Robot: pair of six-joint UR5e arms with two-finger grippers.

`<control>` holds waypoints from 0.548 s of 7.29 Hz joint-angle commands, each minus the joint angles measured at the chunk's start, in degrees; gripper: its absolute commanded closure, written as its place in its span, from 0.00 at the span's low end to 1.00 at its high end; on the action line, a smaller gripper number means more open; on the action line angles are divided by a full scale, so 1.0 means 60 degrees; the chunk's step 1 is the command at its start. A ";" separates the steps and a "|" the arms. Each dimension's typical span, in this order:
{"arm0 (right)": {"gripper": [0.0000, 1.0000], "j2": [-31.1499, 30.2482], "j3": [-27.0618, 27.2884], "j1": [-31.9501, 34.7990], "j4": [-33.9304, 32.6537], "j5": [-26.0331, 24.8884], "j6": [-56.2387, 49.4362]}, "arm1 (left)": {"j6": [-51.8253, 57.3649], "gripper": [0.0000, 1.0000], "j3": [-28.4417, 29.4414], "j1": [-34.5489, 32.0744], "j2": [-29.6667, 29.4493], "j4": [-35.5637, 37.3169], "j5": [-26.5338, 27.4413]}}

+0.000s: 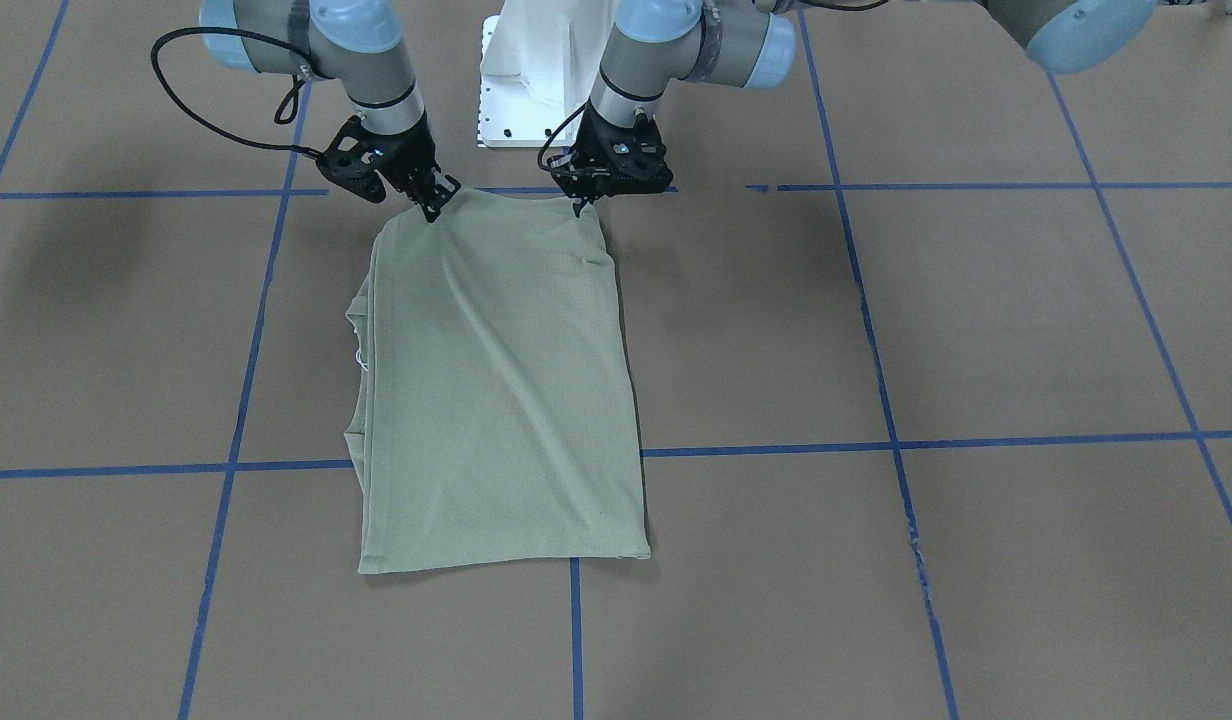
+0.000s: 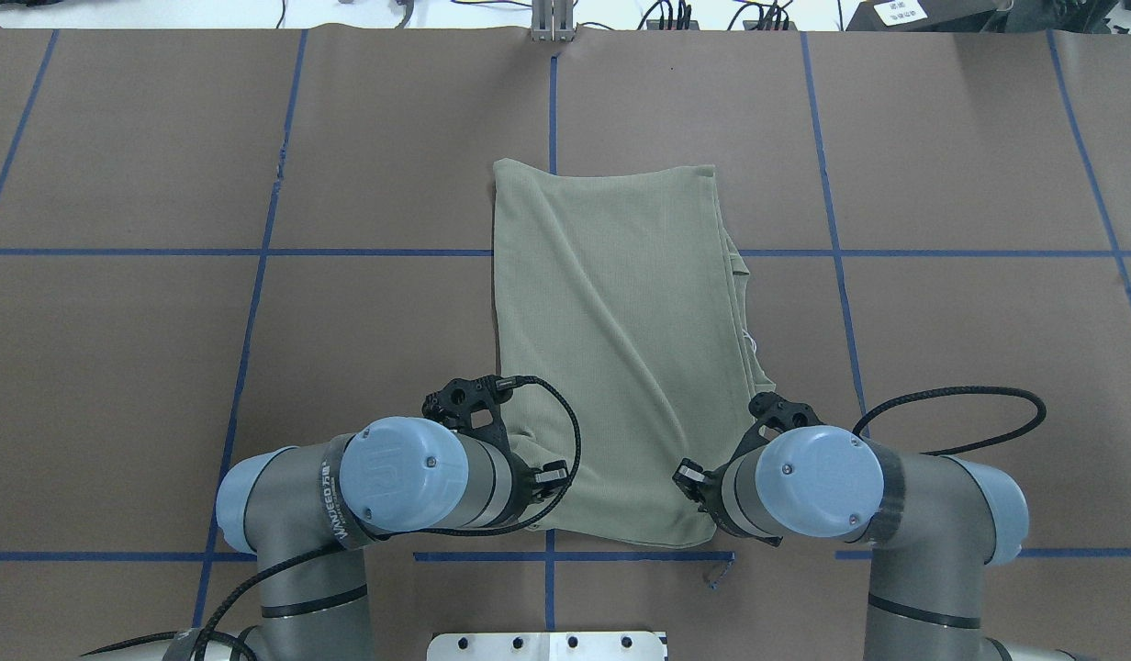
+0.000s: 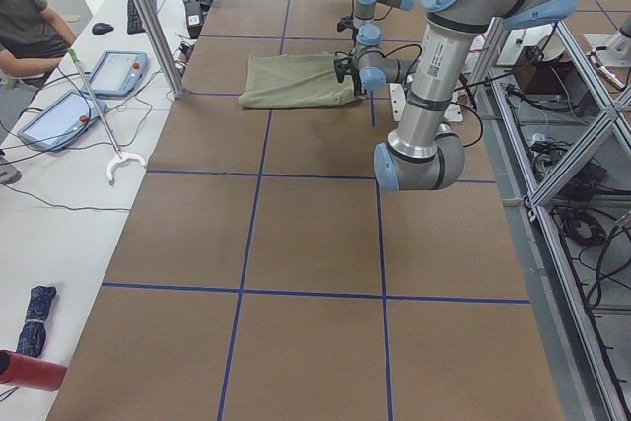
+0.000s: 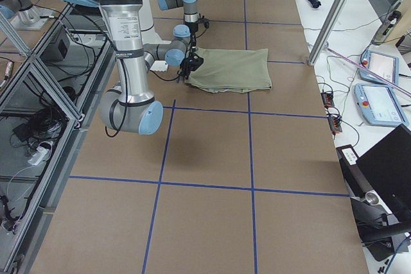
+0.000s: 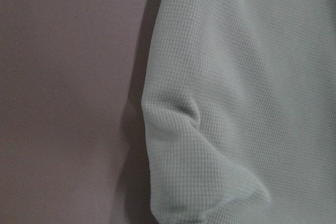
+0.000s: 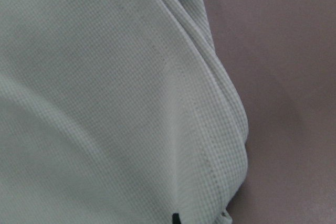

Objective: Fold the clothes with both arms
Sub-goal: 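Grasp the shirt's near edge with both grippers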

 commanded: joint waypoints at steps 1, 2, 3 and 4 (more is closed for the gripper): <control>1.00 0.0021 0.0307 0.0065 0.0005 -0.0053 0.0030 | 0.0015 1.00 -0.0321 -0.0042 0.0196 0.0026 -0.0008; 1.00 -0.0008 0.0482 0.0094 0.0005 -0.0009 0.0001 | 0.0015 1.00 -0.0730 -0.0042 0.0531 0.0056 -0.0168; 1.00 0.0049 0.0614 0.0065 0.0034 0.0093 -0.0028 | 0.0015 1.00 -0.1270 -0.0042 0.0810 0.0462 -0.0387; 1.00 0.0268 0.0732 0.0036 0.0035 0.0166 -0.0043 | 0.0015 1.00 -0.1798 0.0001 0.0900 0.0887 -0.0476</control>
